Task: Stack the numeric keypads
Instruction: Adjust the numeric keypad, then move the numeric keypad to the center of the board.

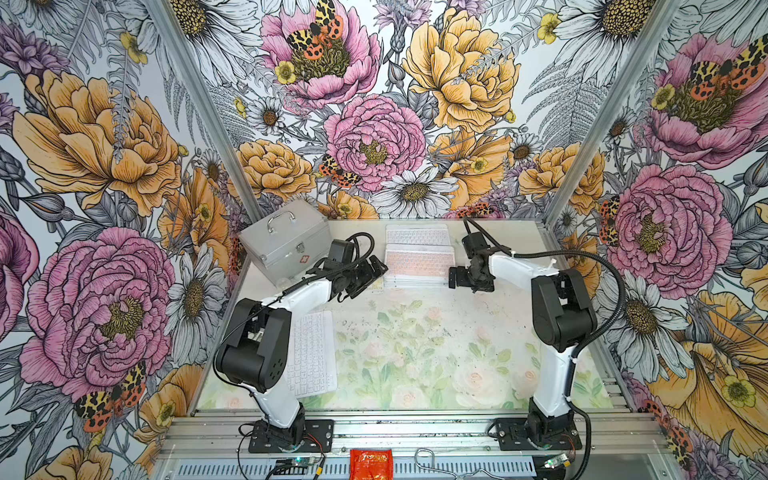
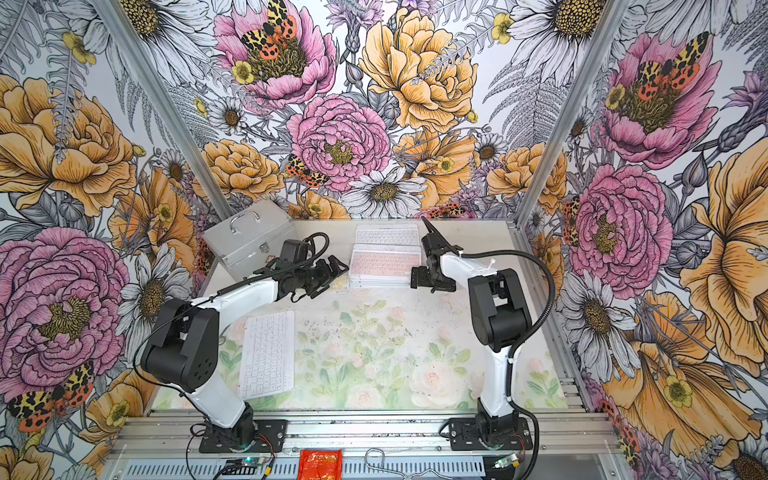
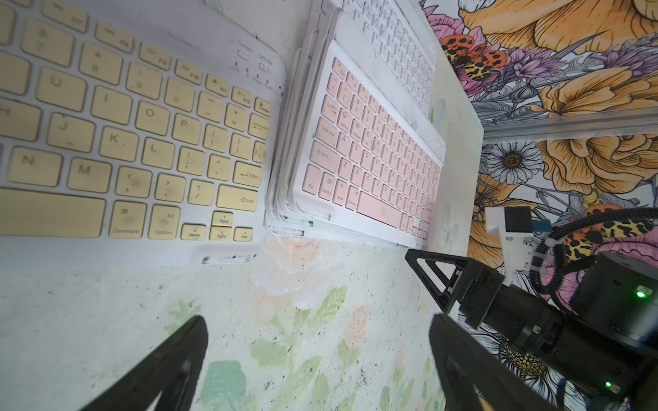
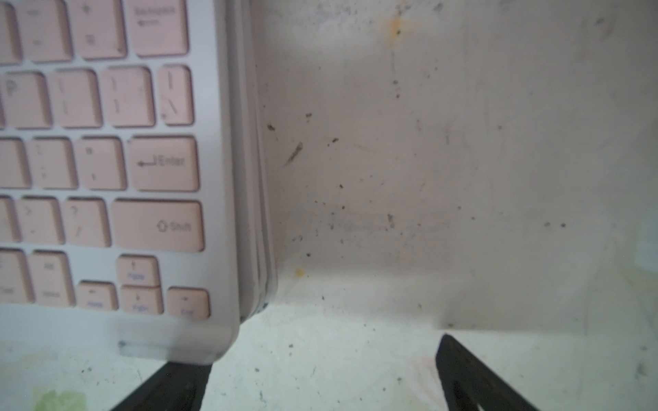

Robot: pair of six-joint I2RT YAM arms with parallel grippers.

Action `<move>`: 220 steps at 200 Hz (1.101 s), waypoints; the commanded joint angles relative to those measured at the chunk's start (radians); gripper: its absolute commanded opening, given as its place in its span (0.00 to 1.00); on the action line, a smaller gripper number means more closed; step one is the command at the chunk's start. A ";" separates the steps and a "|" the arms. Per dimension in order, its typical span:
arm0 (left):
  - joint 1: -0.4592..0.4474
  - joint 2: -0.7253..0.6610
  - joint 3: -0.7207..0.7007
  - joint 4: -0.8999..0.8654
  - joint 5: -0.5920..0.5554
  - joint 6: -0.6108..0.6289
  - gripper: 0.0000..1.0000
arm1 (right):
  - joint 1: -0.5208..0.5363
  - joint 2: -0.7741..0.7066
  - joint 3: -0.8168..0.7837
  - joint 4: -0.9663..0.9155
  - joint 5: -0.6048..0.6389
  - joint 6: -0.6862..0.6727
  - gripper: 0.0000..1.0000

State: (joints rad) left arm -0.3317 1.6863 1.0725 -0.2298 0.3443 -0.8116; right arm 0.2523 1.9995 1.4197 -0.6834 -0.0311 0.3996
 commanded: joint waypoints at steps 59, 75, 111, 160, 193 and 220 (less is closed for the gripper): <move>0.068 -0.131 -0.010 -0.417 -0.192 0.117 0.99 | 0.189 -0.104 -0.042 0.059 -0.108 0.021 1.00; 0.083 -0.187 -0.032 -0.517 -0.272 0.118 0.99 | 0.248 -0.094 -0.034 0.078 -0.120 0.022 1.00; 0.095 -0.288 -0.152 -0.574 -0.325 0.062 0.99 | 0.306 -0.079 -0.039 0.113 -0.165 0.040 1.00; 0.097 -0.310 -0.275 -0.557 -0.317 0.027 0.99 | 0.308 -0.123 -0.093 0.130 -0.165 0.032 1.00; 0.094 -0.283 -0.300 -0.515 -0.298 0.049 0.99 | 0.306 -0.143 -0.109 0.131 -0.170 0.031 1.00; 0.062 -0.265 -0.303 -0.481 -0.276 0.057 0.99 | 0.299 -0.155 -0.117 0.131 -0.171 0.035 1.00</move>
State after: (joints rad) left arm -0.2478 1.4082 0.7753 -0.7658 0.0593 -0.7597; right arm 0.5613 1.9007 1.3113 -0.5812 -0.1944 0.4282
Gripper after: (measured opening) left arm 0.987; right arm 0.996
